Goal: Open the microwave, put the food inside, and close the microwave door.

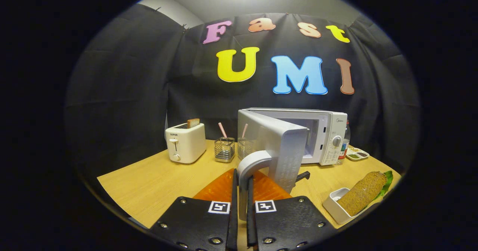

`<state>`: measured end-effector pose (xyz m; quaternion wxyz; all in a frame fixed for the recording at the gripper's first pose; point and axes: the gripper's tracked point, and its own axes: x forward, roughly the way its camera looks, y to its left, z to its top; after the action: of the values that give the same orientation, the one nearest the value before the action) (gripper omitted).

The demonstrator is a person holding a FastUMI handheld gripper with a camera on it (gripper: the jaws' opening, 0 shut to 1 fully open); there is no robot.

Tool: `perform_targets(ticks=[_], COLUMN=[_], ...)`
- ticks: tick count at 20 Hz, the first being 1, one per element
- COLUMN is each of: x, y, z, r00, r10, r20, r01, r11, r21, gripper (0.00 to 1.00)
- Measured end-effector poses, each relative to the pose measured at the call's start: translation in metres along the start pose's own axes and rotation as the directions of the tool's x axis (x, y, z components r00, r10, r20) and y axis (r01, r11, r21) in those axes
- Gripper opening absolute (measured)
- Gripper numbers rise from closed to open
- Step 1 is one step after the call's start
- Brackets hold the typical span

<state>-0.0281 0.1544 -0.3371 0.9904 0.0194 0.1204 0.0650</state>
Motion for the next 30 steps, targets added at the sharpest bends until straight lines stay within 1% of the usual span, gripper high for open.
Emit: perform_targets(ticks=[6,11,14,16,17,18,19,20,21,22,23,24,26,28,29,30], x=[0.006,0.015,0.019,0.018,0.019,0.015,0.013,0.011,0.004,-0.005,-0.011,-0.021,-0.036,-0.045,-0.049,-0.055], y=[0.046,0.075,0.084,0.083,0.082,0.077,0.079,0.081,0.084,0.086,0.084,0.081,0.080,0.077,0.069,0.059], z=[0.002,0.003,0.003,0.003,0.002,0.002,-0.003,-0.006,-0.004,0.002,0.007,0.016,0.028,0.030,0.031,0.034], r00=[0.991,0.971,0.965,0.969,0.970,0.971,0.976,0.982,0.987,0.993,0.996,0.998,0.998,0.995,0.993,0.993], r10=[-0.132,-0.233,-0.259,-0.247,-0.244,-0.238,-0.215,-0.186,-0.151,-0.110,-0.089,-0.066,-0.006,0.069,0.084,0.085], r20=[0.014,0.042,0.044,0.026,0.017,0.002,-0.020,-0.042,-0.049,-0.039,-0.022,0.006,0.063,0.077,0.081,0.087], r01=[0.132,0.232,0.257,0.245,0.244,0.238,0.216,0.187,0.154,0.112,0.090,0.065,0.003,-0.073,-0.088,-0.089], r11=[0.991,0.972,0.966,0.968,0.969,0.971,0.976,0.981,0.987,0.992,0.994,0.996,0.999,0.996,0.995,0.995], r21=[0.037,0.038,0.041,0.047,0.034,0.027,0.034,0.040,0.049,0.055,0.058,0.057,0.050,0.052,0.047,0.036], gripper=[0.10,0.10,0.10,0.10,0.16,0.27,0.40,0.46,0.58,0.61,0.64,0.64,0.68,0.83,0.96,0.96])
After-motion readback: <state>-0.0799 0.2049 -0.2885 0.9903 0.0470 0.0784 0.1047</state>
